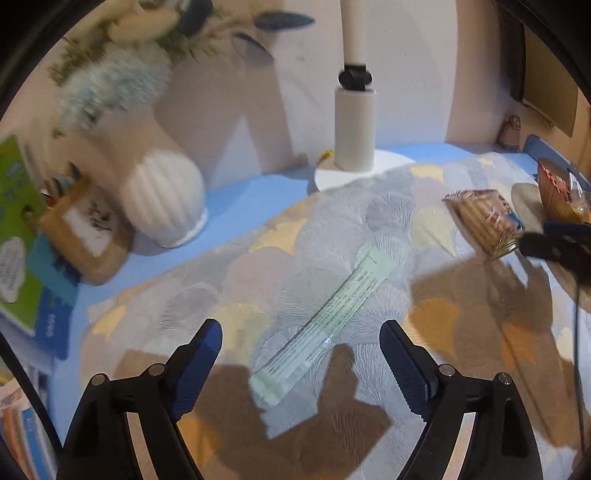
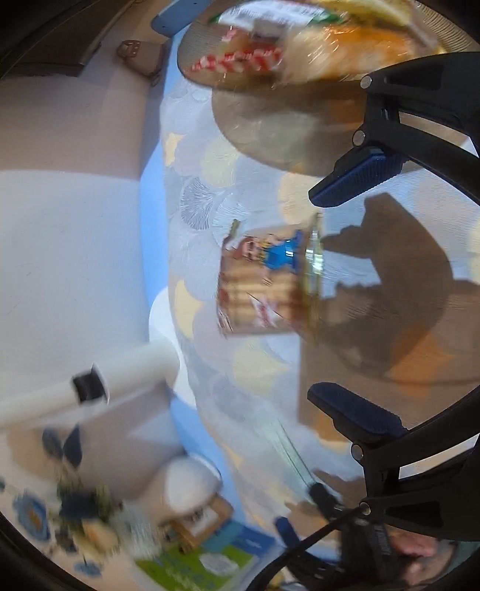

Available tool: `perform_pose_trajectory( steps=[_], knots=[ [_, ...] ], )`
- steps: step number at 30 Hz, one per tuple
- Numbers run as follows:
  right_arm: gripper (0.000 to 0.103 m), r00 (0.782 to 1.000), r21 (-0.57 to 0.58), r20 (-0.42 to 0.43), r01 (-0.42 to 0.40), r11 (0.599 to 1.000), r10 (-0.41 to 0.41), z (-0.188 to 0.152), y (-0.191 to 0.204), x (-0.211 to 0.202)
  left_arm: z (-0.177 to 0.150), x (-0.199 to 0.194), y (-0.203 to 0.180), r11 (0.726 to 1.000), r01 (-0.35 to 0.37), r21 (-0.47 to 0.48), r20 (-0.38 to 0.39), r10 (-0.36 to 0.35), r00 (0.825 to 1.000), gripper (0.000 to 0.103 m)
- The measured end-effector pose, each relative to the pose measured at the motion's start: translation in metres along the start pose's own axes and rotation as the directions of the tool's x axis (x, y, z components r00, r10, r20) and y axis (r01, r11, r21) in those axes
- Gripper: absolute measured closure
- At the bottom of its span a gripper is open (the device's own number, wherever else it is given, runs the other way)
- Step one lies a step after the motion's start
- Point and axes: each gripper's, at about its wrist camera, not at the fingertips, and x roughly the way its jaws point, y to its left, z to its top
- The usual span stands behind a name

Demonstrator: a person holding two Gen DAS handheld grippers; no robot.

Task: Organize snacks
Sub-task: 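Grasp the pale green stick packet with the left gripper while the right gripper grasps the cartoon biscuit packet, then carry both packets over the glass bowl and open both grippers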

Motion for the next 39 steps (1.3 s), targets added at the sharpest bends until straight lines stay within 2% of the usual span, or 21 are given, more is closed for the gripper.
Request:
perform_pose_trajectory(
  steps=[2, 5, 6, 8, 9, 10, 11, 12, 14, 18, 20, 22, 24, 26, 30, 32, 34, 36, 37, 38, 39],
  knots=[
    [0.007, 1.0, 0.026, -0.002, 0.015, 1.0, -0.015, 0.008, -0.002, 0.016, -0.002, 0.01, 0.001, 1.0, 0.01, -0.011, 0.002, -0.01, 1.0, 0.017],
    [0.007, 0.999, 0.008, 0.003, 0.05, 0.999, -0.05, 0.013, 0.001, 0.037, -0.005, 0.029, 0.002, 0.999, 0.036, -0.014, -0.06, -0.037, 0.998, 0.018],
    [0.007, 0.998, 0.0, -0.001, 0.059, 0.998, -0.059, 0.013, 0.0, 0.044, -0.006, 0.027, 0.003, 0.999, 0.046, -0.018, -0.047, -0.046, 0.998, 0.02],
    [0.004, 0.998, -0.008, 0.01, 0.07, 0.998, -0.07, 0.009, 0.0, 0.056, -0.006, 0.025, 0.001, 0.997, 0.077, -0.011, -0.04, -0.077, 0.996, 0.039],
    [0.006, 0.996, -0.023, 0.036, 0.08, 0.996, -0.079, 0.007, 0.004, 0.054, -0.006, 0.025, -0.001, 0.997, 0.076, -0.005, -0.039, -0.076, 0.996, 0.04],
    [0.007, 0.997, -0.044, 0.036, 0.077, 0.996, -0.075, 0.007, 0.008, 0.053, -0.007, 0.024, -0.004, 0.997, 0.072, 0.004, -0.033, -0.072, 0.997, 0.048],
    [0.014, 0.996, -0.053, 0.045, 0.075, 0.996, -0.073, 0.006, 0.01, 0.052, -0.007, 0.023, -0.007, 0.997, 0.079, 0.016, -0.028, -0.079, 0.997, 0.056],
    [0.025, 0.995, -0.057, 0.057, 0.08, 0.995, -0.077, 0.005, 0.011, 0.05, -0.007, 0.021, -0.011, 0.996, 0.086, 0.032, -0.019, -0.086, 0.996, 0.068],
    [0.037, 0.992, -0.055, 0.088, 0.09, 0.994, -0.085, 0.001, 0.012, 0.044, -0.008, 0.018, -0.02, 0.996, 0.066, 0.057, -0.009, -0.065, 0.998, 0.075],
    [0.039, 0.994, -0.044, 0.09, 0.068, 0.997, -0.064, -0.006, 0.008, 0.036, -0.011, 0.013, -0.035, 0.995, -0.005, 0.101, 0.006, 0.004, 1.0, 0.079],
    [0.039, 0.996, -0.061, 0.078, 0.054, 0.997, -0.049, -0.018, 0.011, 0.027, -0.012, 0.01, -0.036, 0.995, 0.004, 0.095, -0.002, -0.004, 1.0, 0.082],
    [0.039, 0.997, -0.085, 0.07, 0.045, 0.995, -0.039, -0.035, 0.015, 0.015, -0.013, 0.004, -0.037, 0.996, 0.052, 0.068, -0.028, -0.05, 0.998, 0.084],
    [0.039, 0.998, -0.106, 0.056, 0.012, 0.994, -0.006, -0.057, 0.017, 0.0, -0.017, -0.005, -0.042, 0.994, 0.098, 0.047, -0.045, -0.096, 0.994, 0.085],
    [0.039, 0.999, -0.125, 0.047, -0.017, 0.992, 0.023, -0.082, 0.016, -0.018, -0.024, -0.016, -0.049, 0.993, 0.109, 0.052, -0.046, -0.107, 0.993, 0.084],
    [0.039, 0.999, -0.104, 0.036, -0.027, 0.994, 0.031, -0.124, -0.008, -0.052, -0.051, -0.036, -0.071, 0.981, 0.187, 0.056, -0.093, -0.182, 0.979, 0.084],
    [0.038, 0.998, -0.094, 0.049, -0.029, 0.995, 0.034, -0.136, -0.018, -0.061, -0.059, -0.04, -0.08, 0.979, 0.191, 0.066, -0.104, -0.183, 0.977, 0.084],
    [0.036, 0.996, -0.088, 0.068, -0.049, 0.995, 0.056, -0.143, -0.023, -0.067, -0.062, -0.039, -0.087, 0.984, 0.163, 0.068, -0.092, -0.157, 0.983, 0.083],
    [0.034, 0.995, -0.076, 0.07, -0.066, 0.995, 0.071, -0.14, -0.025, -0.065, -0.059, -0.036, -0.089, 0.985, 0.16, 0.061, -0.081, -0.155, 0.985, 0.073],
    [0.033, 0.995, -0.073, 0.072, -0.069, 0.995, 0.075, -0.139, -0.024, -0.064, -0.058, -0.034, -0.089, 0.983, 0.179, 0.043, -0.081, -0.175, 0.981, 0.059],
    [0.029, 0.994, -0.077, 0.068, -0.077, 0.994, 0.082, -0.138, -0.023, -0.063, -0.057, -0.033, -0.088, 0.978, 0.206, 0.029, -0.077, -0.203, 0.976, 0.05],
    [0.027, 0.994, -0.083, 0.065, -0.079, 0.993, 0.085, -0.137, -0.021, -0.063, -0.059, -0.032, -0.091, 0.971, 0.236, 0.026, -0.068, -0.234, 0.97, 0.036]
  ],
)
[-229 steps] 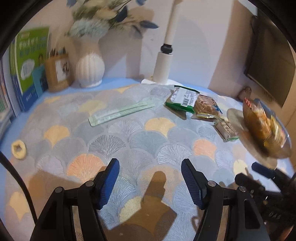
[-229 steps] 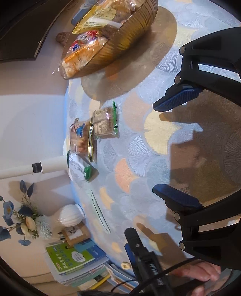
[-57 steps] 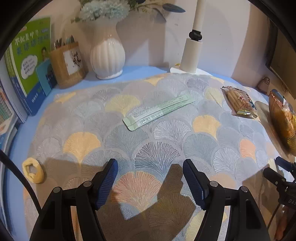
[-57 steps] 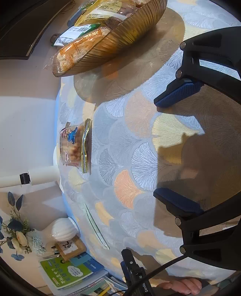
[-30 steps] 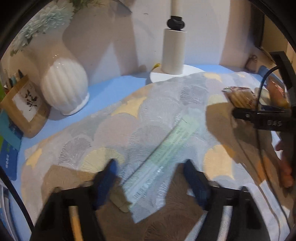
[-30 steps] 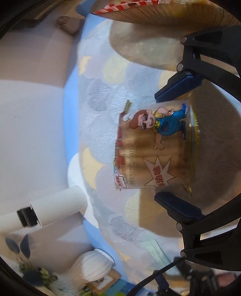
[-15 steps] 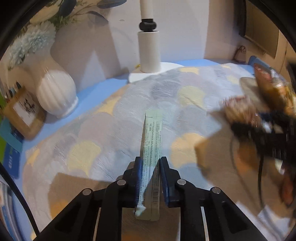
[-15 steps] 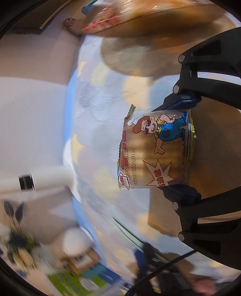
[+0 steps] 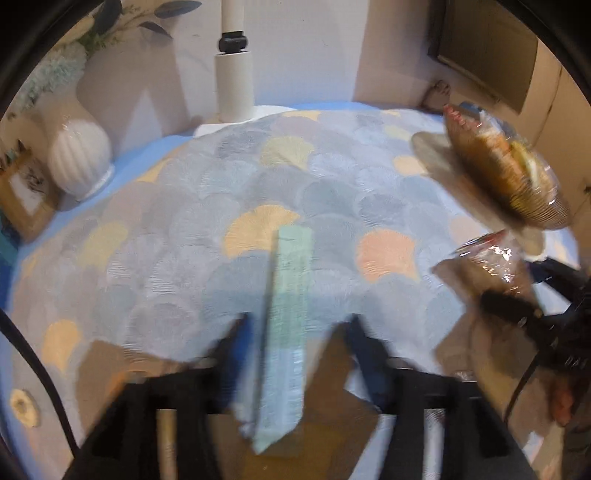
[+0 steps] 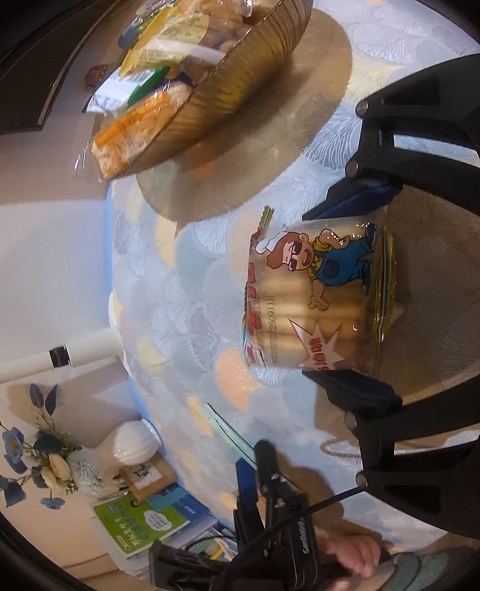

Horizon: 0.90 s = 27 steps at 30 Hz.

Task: Organize snacks
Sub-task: 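Carry both packets over the glass bowl and open both grippers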

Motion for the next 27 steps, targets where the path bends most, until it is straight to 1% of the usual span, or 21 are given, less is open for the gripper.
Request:
perform_pose_trajectory(
  steps=[1, 3, 4, 5, 6, 7, 8, 9, 10, 13, 15, 17, 19, 20, 21, 22, 24, 27],
  knots=[
    [0.026, 1.0, -0.008, -0.004, 0.009, 1.0, -0.009, -0.001, 0.002, -0.001, -0.002, 0.0, -0.002, 1.0, -0.009, 0.011, 0.009, 0.009, 1.0, 0.035],
    [0.027, 1.0, -0.019, -0.004, 0.03, 0.999, -0.031, -0.001, 0.006, -0.001, -0.004, 0.001, -0.015, 0.994, -0.083, 0.064, 0.016, 0.082, 0.997, 0.035],
    [0.027, 0.999, -0.022, -0.002, 0.04, 0.999, -0.04, -0.003, 0.006, -0.001, -0.005, 0.001, -0.018, 0.994, -0.086, 0.073, 0.021, 0.084, 0.996, 0.046],
    [0.027, 0.999, -0.024, -0.002, 0.044, 0.999, -0.044, -0.003, 0.007, -0.002, -0.005, -0.001, -0.02, 0.994, -0.078, 0.072, 0.025, 0.076, 0.997, 0.059],
    [0.028, 0.999, -0.025, -0.001, 0.048, 0.999, -0.048, -0.002, 0.006, -0.002, -0.004, -0.002, -0.022, 0.995, -0.078, 0.067, 0.032, 0.076, 0.997, 0.065],
    [0.031, 0.999, -0.026, 0.001, 0.051, 0.998, -0.051, -0.002, 0.005, -0.002, -0.004, -0.003, -0.022, 0.994, -0.089, 0.065, 0.036, 0.086, 0.996, 0.079],
    [0.038, 0.998, -0.024, 0.011, 0.061, 0.998, -0.061, -0.002, 0.005, -0.004, -0.004, -0.003, -0.023, 0.993, -0.101, 0.061, 0.04, 0.098, 0.994, 0.086],
    [0.041, 0.998, -0.024, 0.019, 0.06, 0.998, -0.06, -0.003, 0.006, -0.005, -0.003, -0.004, -0.024, 0.993, -0.104, 0.053, 0.041, 0.101, 0.994, 0.086],
    [0.041, 0.998, -0.028, 0.032, 0.056, 0.998, -0.055, -0.004, 0.006, -0.008, -0.002, -0.005, -0.025, 0.995, -0.091, 0.041, 0.039, 0.089, 0.995, 0.086],
    [0.041, 0.995, -0.034, 0.094, 0.022, 0.999, -0.019, -0.006, 0.007, -0.024, -0.001, -0.017, -0.028, 1.0, -0.012, 0.007, 0.063, 0.011, 0.998, 0.086],
    [0.041, 0.992, -0.017, 0.122, -0.039, 0.999, 0.04, -0.01, 0.004, -0.036, 0.005, -0.031, -0.037, 1.0, 0.006, 0.015, 0.1, -0.007, 0.995, 0.086],
    [0.042, 0.983, 0.024, 0.145, -0.121, 0.992, 0.116, -0.011, -0.004, -0.051, 0.015, -0.045, -0.049, 0.999, 0.02, 0.029, 0.134, -0.024, 0.991, 0.086],
    [0.042, 0.971, 0.053, 0.191, -0.155, 0.987, 0.142, -0.009, -0.016, -0.071, 0.03, -0.059, -0.064, 0.998, 0.047, 0.049, 0.17, -0.055, 0.984, 0.086],
    [0.042, 0.967, 0.059, 0.212, -0.154, 0.986, 0.138, -0.008, -0.021, -0.08, 0.038, -0.064, -0.072, 0.996, 0.059, 0.06, 0.188, -0.07, 0.98, 0.086],
    [0.042, 0.958, 0.069, 0.259, -0.147, 0.987, 0.124, -0.004, -0.032, -0.098, 0.051, -0.072, -0.085, 0.994, 0.078, 0.078, 0.213, -0.093, 0.973, 0.086],
    [0.041, 0.951, 0.074, 0.286, -0.141, 0.987, 0.114, -0.002, -0.038, -0.108, 0.058, -0.076, -0.095, 0.992, 0.088, 0.092, 0.23, -0.107, 0.967, 0.086],
    [0.041, 0.932, 0.106, 0.358, -0.104, 0.989, 0.059, 0.004, -0.059, -0.137, 0.084, -0.084, -0.124, 0.986, 0.102, 0.133, 0.267, -0.135, 0.954, 0.086],
    [0.041, 0.902, 0.21, 0.42, 0.008, 0.978, -0.098, 0.02, -0.107, -0.166, 0.121, -0.083, -0.167, 0.975, 0.134, 0.18, 0.302, -0.184, 0.935, 0.086]
  ],
)
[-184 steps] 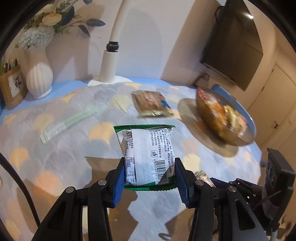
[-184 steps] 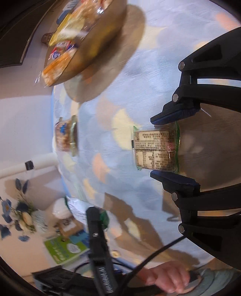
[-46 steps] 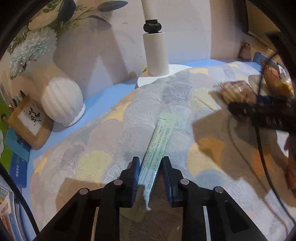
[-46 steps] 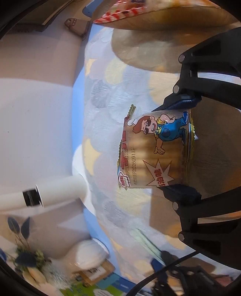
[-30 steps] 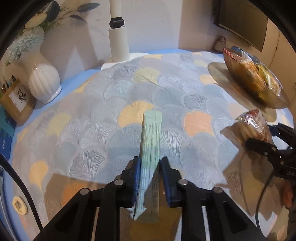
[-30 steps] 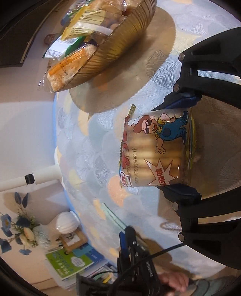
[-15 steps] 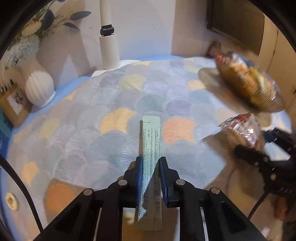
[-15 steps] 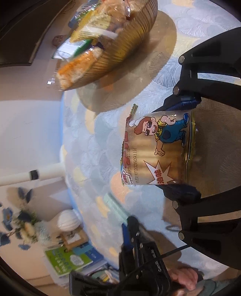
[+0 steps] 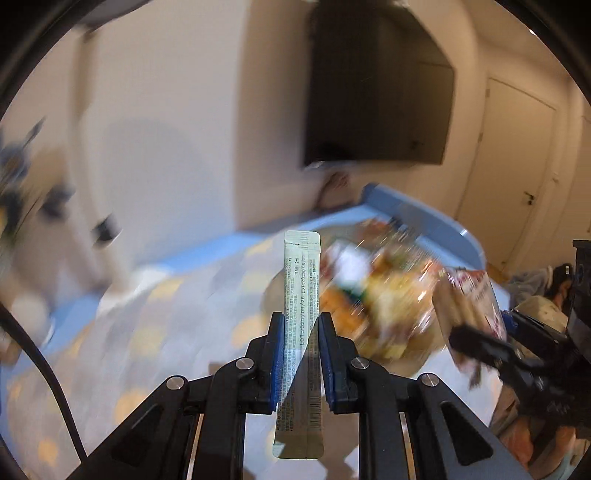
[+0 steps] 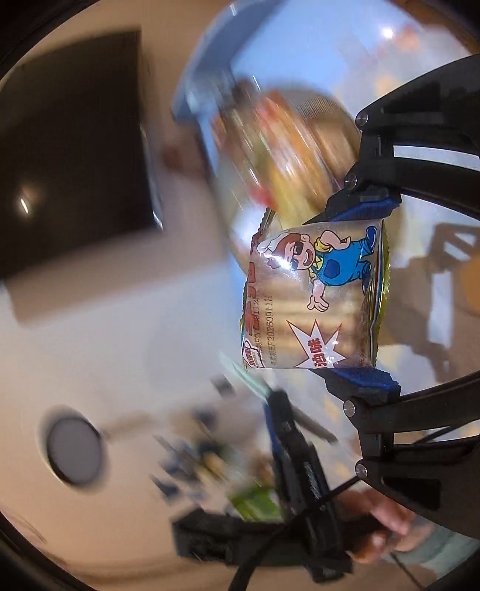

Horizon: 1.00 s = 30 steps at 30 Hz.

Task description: Organize snacks

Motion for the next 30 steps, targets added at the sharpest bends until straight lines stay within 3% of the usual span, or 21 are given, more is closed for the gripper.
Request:
perform_pose_trajectory(
  steps=[4, 7, 10, 12, 13, 15, 18, 23, 26, 28, 29, 30],
  knots=[
    [0.041, 0.996, 0.132, 0.015, 0.089, 0.987, -0.092, 0.038, -0.059, 0.007, 0.035, 0.027, -0.038, 0.998, 0.018, 0.057, 0.051, -0.021, 0.998, 0.086],
    [0.041, 0.991, 0.148, 0.021, 0.125, 0.981, -0.129, 0.06, -0.081, 0.02, 0.051, 0.043, -0.054, 0.995, 0.021, 0.093, 0.078, -0.029, 0.997, 0.086],
    [0.038, 0.991, 0.142, -0.005, 0.132, 0.981, -0.133, 0.075, -0.089, 0.051, 0.065, 0.068, -0.061, 0.996, 0.033, 0.084, 0.057, -0.038, 0.998, 0.085],
    [0.036, 0.992, 0.163, -0.052, 0.12, 0.979, -0.113, 0.079, -0.097, 0.071, 0.07, 0.089, -0.059, 0.998, 0.038, 0.055, 0.027, -0.04, 0.999, 0.078],
    [0.036, 0.992, 0.18, -0.088, 0.11, 0.978, -0.095, 0.078, -0.101, 0.08, 0.07, 0.098, -0.057, 0.998, 0.037, 0.042, -0.002, -0.037, 0.999, 0.063],
    [0.034, 0.988, 0.225, -0.138, 0.099, 0.969, -0.069, 0.07, -0.111, 0.082, 0.065, 0.104, -0.047, 0.999, 0.036, 0.004, -0.035, -0.035, 0.999, 0.06],
    [0.033, 0.994, 0.213, -0.095, 0.067, 0.975, -0.048, 0.052, -0.108, 0.061, 0.05, 0.086, -0.029, 0.999, 0.04, -0.028, -0.042, -0.041, 0.998, 0.06],
    [0.032, 0.997, 0.048, -0.029, 0.069, 0.996, -0.068, 0.023, -0.062, 0.033, 0.014, 0.036, 0.0, 0.999, -0.005, -0.052, -0.023, 0.004, 1.0, 0.058],
    [0.033, 0.984, -0.064, 0.007, 0.178, 0.982, -0.178, 0.031, -0.035, 0.034, -0.007, 0.011, 0.017, 0.996, -0.051, -0.073, -0.041, 0.048, 0.998, 0.058],
    [0.033, 0.987, -0.037, 0.021, 0.16, 0.986, -0.16, 0.037, -0.028, 0.024, -0.023, -0.009, 0.027, 0.995, -0.081, -0.063, -0.039, 0.079, 0.996, 0.058],
    [0.03, 0.99, -0.02, 0.036, 0.136, 0.99, -0.135, 0.038, -0.025, 0.017, -0.031, -0.02, 0.032, 0.993, -0.108, -0.048, -0.036, 0.106, 0.994, 0.056],
    [0.019, 0.993, -0.013, 0.047, 0.111, 0.994, -0.11, 0.038, -0.02, 0.011, -0.041, -0.03, 0.037, 0.987, -0.16, -0.022, -0.035, 0.159, 0.987, 0.055]
  ],
)
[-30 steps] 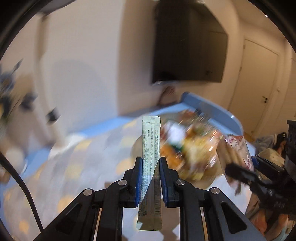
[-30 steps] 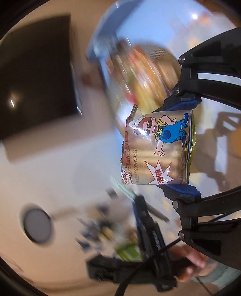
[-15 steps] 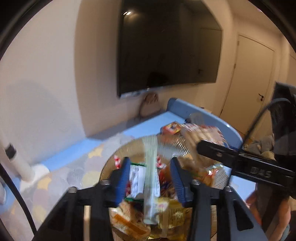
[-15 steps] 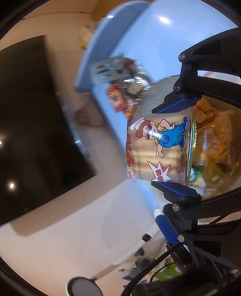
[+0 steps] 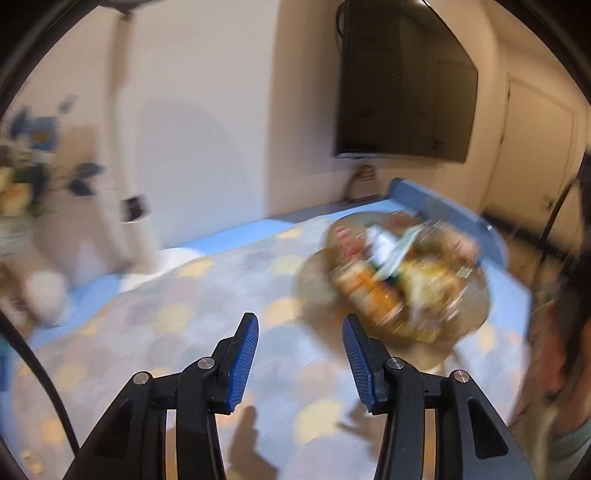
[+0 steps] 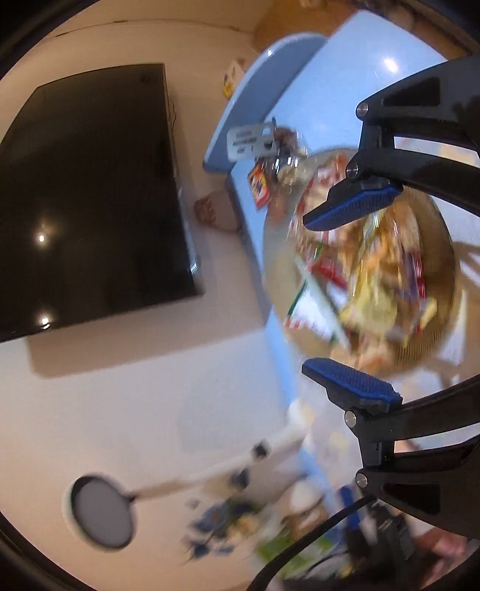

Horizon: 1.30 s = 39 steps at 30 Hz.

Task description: Organize snacks

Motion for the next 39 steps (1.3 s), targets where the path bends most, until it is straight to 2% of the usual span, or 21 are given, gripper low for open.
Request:
perform_pose_trajectory(
  steps=[2, 3, 5, 7, 8, 10, 12, 13, 14, 15, 18, 19, 21, 23, 32, 34, 36, 38, 39],
  knots=[
    [0.01, 0.999, -0.024, 0.008, -0.053, 0.998, 0.053, -0.009, 0.022, -0.009, -0.02, -0.012, 0.015, 0.994, -0.106, 0.029, -0.005, 0.106, 0.994, 0.052],
    [0.009, 0.998, -0.042, -0.006, -0.069, 0.997, 0.069, -0.019, 0.034, -0.008, -0.036, -0.017, 0.025, 0.986, -0.16, 0.039, -0.016, 0.16, 0.987, 0.052],
    [0.009, 0.99, -0.072, -0.071, -0.126, 0.989, 0.121, -0.041, 0.064, 0.003, -0.059, -0.018, 0.039, 0.975, -0.218, 0.048, -0.046, 0.22, 0.974, 0.052],
    [0.009, 0.969, -0.107, -0.176, -0.193, 0.975, 0.172, -0.072, 0.096, 0.026, -0.076, -0.013, 0.05, 0.96, -0.275, 0.049, -0.08, 0.278, 0.957, 0.052],
    [0.009, 0.957, -0.135, -0.234, -0.206, 0.969, 0.171, -0.09, 0.116, 0.041, -0.081, -0.006, 0.055, 0.955, -0.294, 0.047, -0.102, 0.297, 0.949, 0.052],
    [0.009, 0.938, -0.177, -0.305, -0.227, 0.958, 0.166, -0.112, 0.144, 0.062, -0.096, 0.001, 0.074, 0.943, -0.332, 0.026, -0.17, 0.332, 0.928, 0.052],
    [0.009, 0.917, -0.166, -0.359, -0.247, 0.955, 0.175, -0.124, 0.16, 0.086, -0.103, 0.006, 0.09, 0.931, -0.364, -0.013, -0.214, 0.353, 0.911, 0.05],
    [0.009, 0.906, -0.147, -0.388, -0.241, 0.959, 0.168, -0.126, 0.165, 0.099, -0.108, 0.008, 0.1, 0.929, -0.367, -0.038, -0.243, 0.348, 0.905, 0.043],
    [0.009, 0.899, -0.136, -0.406, -0.235, 0.963, 0.162, -0.128, 0.166, 0.107, -0.11, 0.014, 0.109, 0.927, -0.368, -0.068, -0.278, 0.337, 0.9, 0.04],
    [0.009, 0.894, -0.127, -0.419, -0.226, 0.966, 0.155, -0.128, 0.166, 0.116, -0.115, 0.018, 0.121, 0.926, -0.356, -0.126, -0.308, 0.305, 0.901, 0.04],
    [0.009, 0.901, -0.147, -0.423, -0.176, 0.973, 0.099, -0.134, 0.166, 0.129, -0.126, 0.025, 0.143, 0.915, -0.295, -0.276, -0.326, 0.2, 0.924, 0.04],
    [0.009, 0.903, -0.16, -0.423, -0.161, 0.974, 0.079, -0.137, 0.164, 0.13, -0.128, 0.024, 0.145, 0.906, -0.293, -0.306, -0.306, 0.198, 0.931, 0.039],
    [0.009, 0.895, -0.16, -0.439, -0.16, 0.974, 0.075, -0.14, 0.164, 0.133, -0.128, 0.025, 0.143, 0.902, -0.29, -0.32, -0.293, 0.197, 0.936, 0.033],
    [0.009, 0.9, -0.185, -0.432, -0.154, 0.971, 0.061, -0.139, 0.168, 0.132, -0.129, 0.025, 0.142, 0.896, -0.288, -0.337, -0.284, 0.195, 0.939, 0.028],
    [0.009, 0.917, -0.304, -0.398, -0.14, 0.942, 0.008, -0.149, 0.186, 0.128, -0.127, 0.025, 0.141, 0.89, -0.31, -0.335, -0.267, 0.226, 0.937, 0.025],
    [0.009, 0.918, -0.307, -0.396, -0.141, 0.941, 0.009, -0.151, 0.186, 0.127, -0.128, 0.025, 0.141, 0.883, -0.33, -0.334, -0.268, 0.247, 0.931, 0.025],
    [0.009, 0.917, -0.303, -0.398, -0.141, 0.943, 0.009, -0.151, 0.185, 0.126, -0.129, 0.028, 0.139, 0.875, -0.364, -0.319, -0.285, 0.278, 0.917, 0.021],
    [0.009, 0.913, -0.291, -0.407, -0.138, 0.947, 0.008, -0.151, 0.183, 0.128, -0.129, 0.033, 0.136, 0.877, -0.38, -0.294, -0.307, 0.289, 0.907, 0.005],
    [0.009, 0.911, -0.284, -0.412, -0.139, 0.949, 0.011, -0.151, 0.182, 0.129, -0.128, 0.037, 0.135, 0.882, -0.384, -0.274, -0.327, 0.29, 0.899, 0.0]
  ],
)
